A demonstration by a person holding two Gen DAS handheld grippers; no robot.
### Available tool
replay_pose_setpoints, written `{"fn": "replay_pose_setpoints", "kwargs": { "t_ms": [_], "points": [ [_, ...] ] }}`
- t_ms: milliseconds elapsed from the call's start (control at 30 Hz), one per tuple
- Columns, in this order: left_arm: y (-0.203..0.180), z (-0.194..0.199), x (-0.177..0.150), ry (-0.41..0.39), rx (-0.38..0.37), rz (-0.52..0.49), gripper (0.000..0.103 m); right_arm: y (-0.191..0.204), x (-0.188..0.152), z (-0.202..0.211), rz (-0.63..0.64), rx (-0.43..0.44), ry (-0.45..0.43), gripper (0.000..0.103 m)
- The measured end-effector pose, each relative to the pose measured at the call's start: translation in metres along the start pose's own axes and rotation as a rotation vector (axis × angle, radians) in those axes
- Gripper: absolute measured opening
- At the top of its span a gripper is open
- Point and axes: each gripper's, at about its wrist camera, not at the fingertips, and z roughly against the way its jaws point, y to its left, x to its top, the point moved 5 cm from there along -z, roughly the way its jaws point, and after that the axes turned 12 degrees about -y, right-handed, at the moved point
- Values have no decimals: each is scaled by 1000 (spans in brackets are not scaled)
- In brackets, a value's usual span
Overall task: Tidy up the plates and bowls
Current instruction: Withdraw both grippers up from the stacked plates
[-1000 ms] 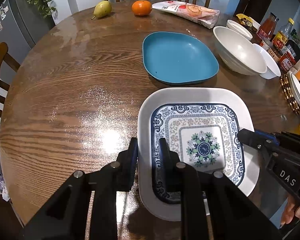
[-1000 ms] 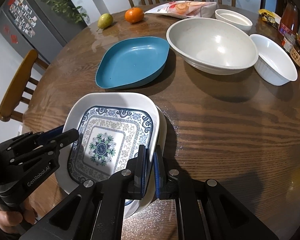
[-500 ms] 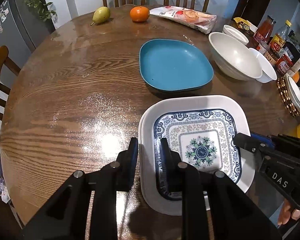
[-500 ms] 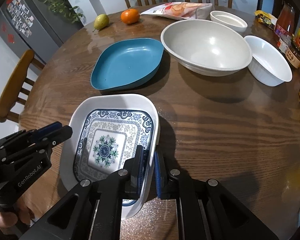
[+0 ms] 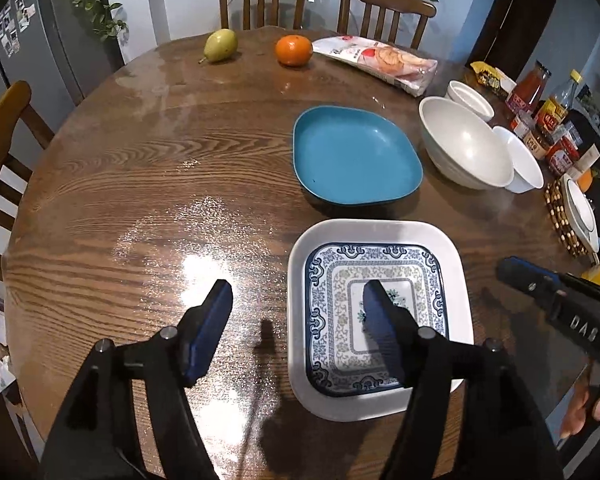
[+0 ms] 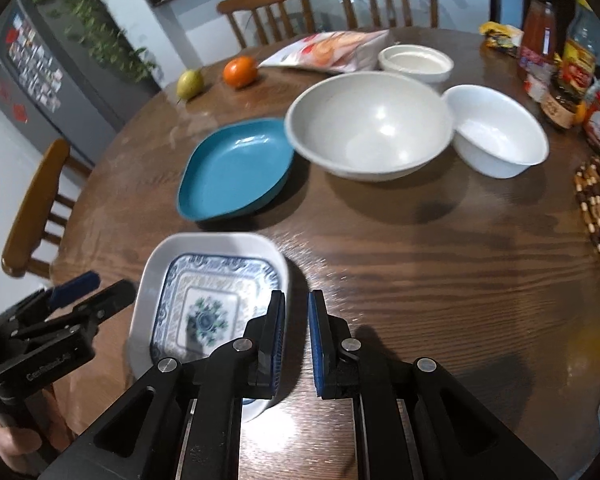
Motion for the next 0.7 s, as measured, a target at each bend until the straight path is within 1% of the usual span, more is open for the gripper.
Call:
{"fn": "replay_pose_setpoints", "kwargs": {
  "t_ms": [133,233,267,367,533,600,633,700],
  "points": [
    [-1,3,-1,1,-1,6,68,-3,2,5,-22,2,-8,11],
    [-4,4,-2,3,-1,2,73,2,0,8,-13,15,-8,11],
    [-5,5,-3,3,0,2,77,4,-2,9,-10,21,-7,11],
    [-6,6,-2,4,4,-1,81,7,-3,12,-5,28,-11,11],
    [-7,9,-3,6,15,4,85,9,-2,19,4,14,-25,12],
    [-7,11,-3,5,18,8,91,9,-2,22,8,2,-31,24],
    [-8,12,-2,1,20,7,93,8,-1,23,8,-2,-35,40],
    [-9,14,-1,-5,22,2,94,8,1,30,7,-16,-61,56]
  ]
}}
